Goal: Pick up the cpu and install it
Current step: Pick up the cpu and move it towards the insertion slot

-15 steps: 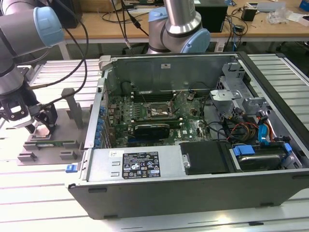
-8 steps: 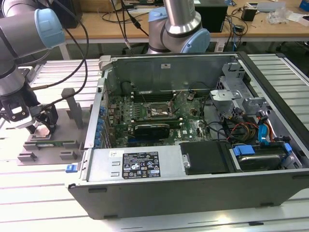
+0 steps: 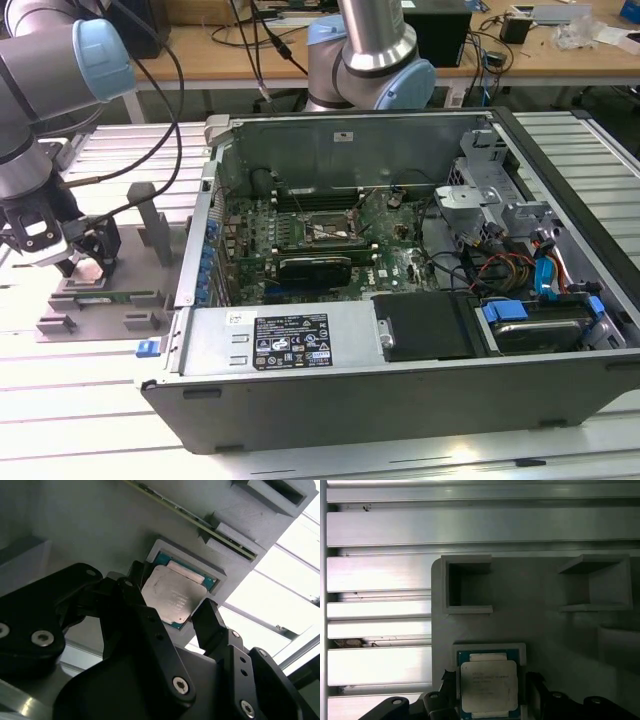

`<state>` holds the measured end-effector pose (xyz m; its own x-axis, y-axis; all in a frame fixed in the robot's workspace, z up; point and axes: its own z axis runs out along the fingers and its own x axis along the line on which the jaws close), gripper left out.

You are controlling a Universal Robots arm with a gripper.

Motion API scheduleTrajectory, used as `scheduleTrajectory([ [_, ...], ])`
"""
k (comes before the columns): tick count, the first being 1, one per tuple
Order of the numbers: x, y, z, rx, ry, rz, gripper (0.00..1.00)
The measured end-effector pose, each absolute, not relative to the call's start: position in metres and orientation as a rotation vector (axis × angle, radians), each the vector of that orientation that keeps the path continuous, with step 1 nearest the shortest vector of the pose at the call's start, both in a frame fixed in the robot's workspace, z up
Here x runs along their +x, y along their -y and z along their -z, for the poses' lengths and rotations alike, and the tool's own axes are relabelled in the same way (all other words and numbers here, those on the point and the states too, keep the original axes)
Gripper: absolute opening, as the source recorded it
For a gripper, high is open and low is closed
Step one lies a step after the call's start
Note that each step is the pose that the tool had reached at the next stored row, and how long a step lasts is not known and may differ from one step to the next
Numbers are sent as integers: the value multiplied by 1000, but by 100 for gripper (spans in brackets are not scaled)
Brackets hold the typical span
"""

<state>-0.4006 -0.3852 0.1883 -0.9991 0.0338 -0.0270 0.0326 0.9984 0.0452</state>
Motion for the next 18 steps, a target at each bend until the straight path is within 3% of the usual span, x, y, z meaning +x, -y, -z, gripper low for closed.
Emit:
scheduleTrajectory([
  [18,-402,383,-188,47,-3120,-81,66],
])
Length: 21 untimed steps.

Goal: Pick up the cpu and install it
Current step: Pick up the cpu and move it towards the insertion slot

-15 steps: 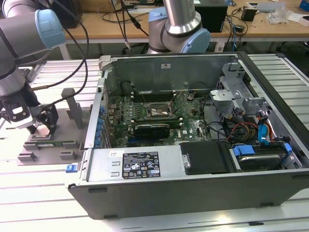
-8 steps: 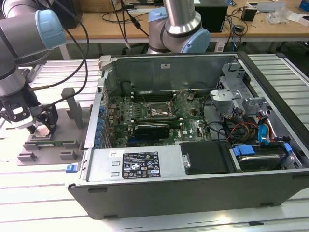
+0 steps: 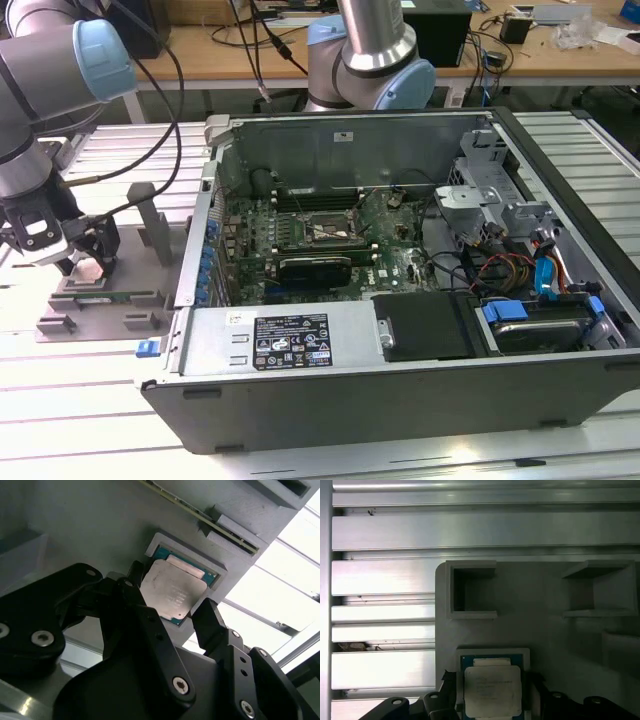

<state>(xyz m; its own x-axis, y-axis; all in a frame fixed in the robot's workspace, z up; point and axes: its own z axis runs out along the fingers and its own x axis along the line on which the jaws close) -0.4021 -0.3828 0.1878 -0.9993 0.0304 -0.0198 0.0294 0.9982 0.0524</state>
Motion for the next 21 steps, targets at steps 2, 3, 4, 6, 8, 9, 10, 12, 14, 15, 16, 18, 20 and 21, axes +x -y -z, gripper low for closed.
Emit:
scheduleTrajectory([
  [2,-402,383,-188,47,-3120,-81,66],
  [3,-402,383,-188,47,-3120,-81,66],
  [4,-402,383,-188,47,-3120,-81,66],
  [6,-402,383,-188,47,-3120,-81,65],
  [8,-402,383,-188,47,-3120,-81,57],
  [9,-402,383,-188,47,-3120,-81,57],
  [10,-402,383,-188,47,-3120,-81,57],
  [12,-402,383,-188,47,-3120,-81,57],
  [14,-402,383,-188,47,-3120,-81,57],
  [15,-402,383,-188,47,-3120,-81,57],
  [16,-402,383,-188,47,-3120,-81,57],
  [18,-402,383,-188,47,-3120,-81,57],
  [20,-402,383,-188,47,-3120,-81,56],
  [21,-402,383,-188,47,-3120,-81,56],
])
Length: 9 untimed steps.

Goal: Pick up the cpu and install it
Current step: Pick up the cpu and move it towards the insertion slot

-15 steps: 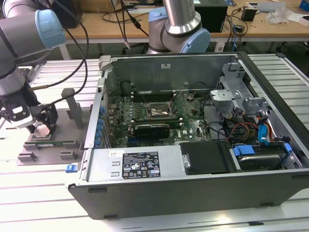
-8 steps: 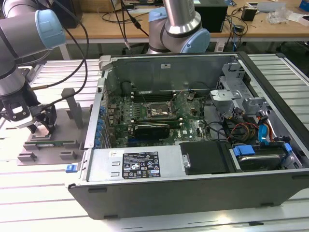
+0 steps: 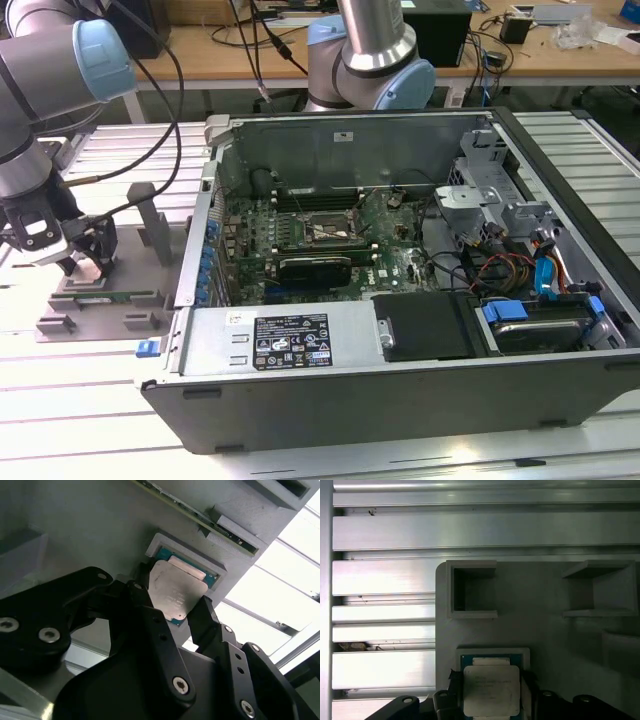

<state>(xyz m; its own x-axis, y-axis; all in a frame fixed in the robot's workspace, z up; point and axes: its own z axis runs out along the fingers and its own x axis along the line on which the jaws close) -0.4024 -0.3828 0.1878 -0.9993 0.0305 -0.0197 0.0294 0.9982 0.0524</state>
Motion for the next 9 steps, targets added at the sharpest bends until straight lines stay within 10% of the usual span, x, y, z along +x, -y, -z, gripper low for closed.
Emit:
scheduleTrajectory([
  [9,-402,383,-194,47,-3120,-82,55],
])
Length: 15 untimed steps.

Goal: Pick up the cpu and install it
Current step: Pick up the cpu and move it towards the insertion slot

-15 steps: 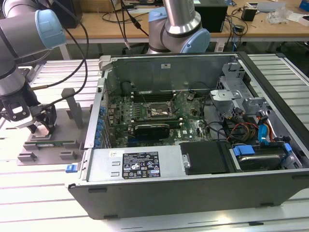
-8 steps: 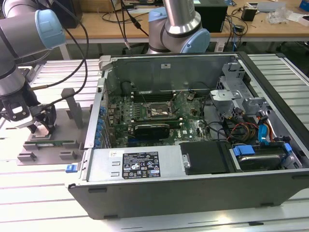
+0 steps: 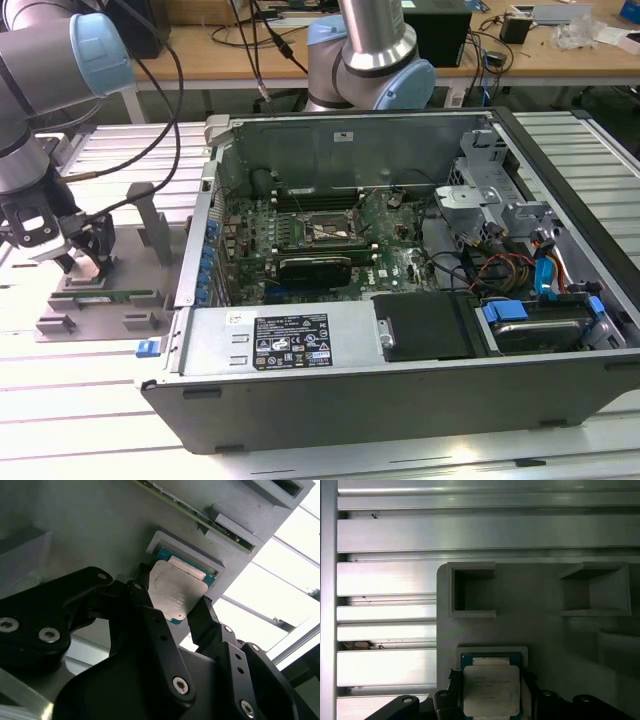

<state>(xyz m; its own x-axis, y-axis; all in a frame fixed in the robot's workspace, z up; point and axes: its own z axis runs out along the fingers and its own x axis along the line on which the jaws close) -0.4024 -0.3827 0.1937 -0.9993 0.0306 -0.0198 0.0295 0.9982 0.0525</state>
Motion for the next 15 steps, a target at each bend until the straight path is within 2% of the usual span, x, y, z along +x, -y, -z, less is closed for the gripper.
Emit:
scheduleTrajectory([
  [15,-402,383,-210,47,-3120,-81,55],
])
